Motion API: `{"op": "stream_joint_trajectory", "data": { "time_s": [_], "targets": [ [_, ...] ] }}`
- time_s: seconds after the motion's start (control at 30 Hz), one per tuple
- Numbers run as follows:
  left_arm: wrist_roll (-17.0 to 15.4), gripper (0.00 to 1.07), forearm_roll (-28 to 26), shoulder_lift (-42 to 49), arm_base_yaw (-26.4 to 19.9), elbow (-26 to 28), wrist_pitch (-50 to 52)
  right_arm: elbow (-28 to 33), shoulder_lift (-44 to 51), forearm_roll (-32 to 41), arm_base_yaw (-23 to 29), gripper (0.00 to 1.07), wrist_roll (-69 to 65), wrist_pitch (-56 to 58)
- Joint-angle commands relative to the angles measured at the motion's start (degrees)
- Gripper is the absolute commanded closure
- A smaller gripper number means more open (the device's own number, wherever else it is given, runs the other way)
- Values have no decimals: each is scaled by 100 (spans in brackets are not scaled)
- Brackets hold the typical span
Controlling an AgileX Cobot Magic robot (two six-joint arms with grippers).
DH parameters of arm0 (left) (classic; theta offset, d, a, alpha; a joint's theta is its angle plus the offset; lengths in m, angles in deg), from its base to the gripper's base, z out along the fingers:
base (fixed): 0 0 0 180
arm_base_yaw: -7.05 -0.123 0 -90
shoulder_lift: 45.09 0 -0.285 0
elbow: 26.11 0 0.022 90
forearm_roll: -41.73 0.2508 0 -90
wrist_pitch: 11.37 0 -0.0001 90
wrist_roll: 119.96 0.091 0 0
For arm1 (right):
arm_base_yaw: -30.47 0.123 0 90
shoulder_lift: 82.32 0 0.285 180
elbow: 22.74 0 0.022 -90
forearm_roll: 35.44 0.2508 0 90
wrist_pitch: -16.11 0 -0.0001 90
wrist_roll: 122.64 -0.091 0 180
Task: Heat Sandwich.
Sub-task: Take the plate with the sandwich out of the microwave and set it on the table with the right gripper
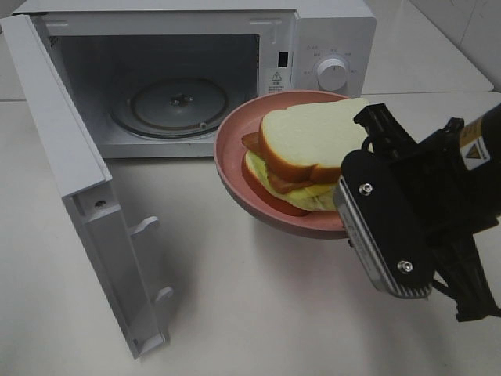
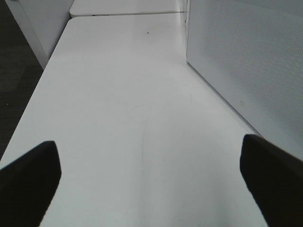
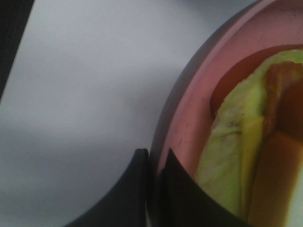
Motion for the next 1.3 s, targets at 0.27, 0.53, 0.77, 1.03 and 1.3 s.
{"op": "stream_joint_trajectory", "data": {
  "time_s": [0.27,0.53,0.77,1.03,1.3],
  "targets": [
    [-34,9,11,120,-6,-23,69,481,865,-350,-11,107,-642,183],
    [-34,9,11,120,-6,-23,69,842,1427,-1226,-11,106,-1644,321],
    [-34,9,11,120,-6,-23,69,859,1610,-2040,-11,106,-2842,779],
    [-34,9,11,120,-6,-23,69,859,1610,-2865,-11,106,-4389,1180],
    [-34,9,11,120,-6,-23,69,859,1610,-3283,-11,105,-5735,1633]
  ]
}}
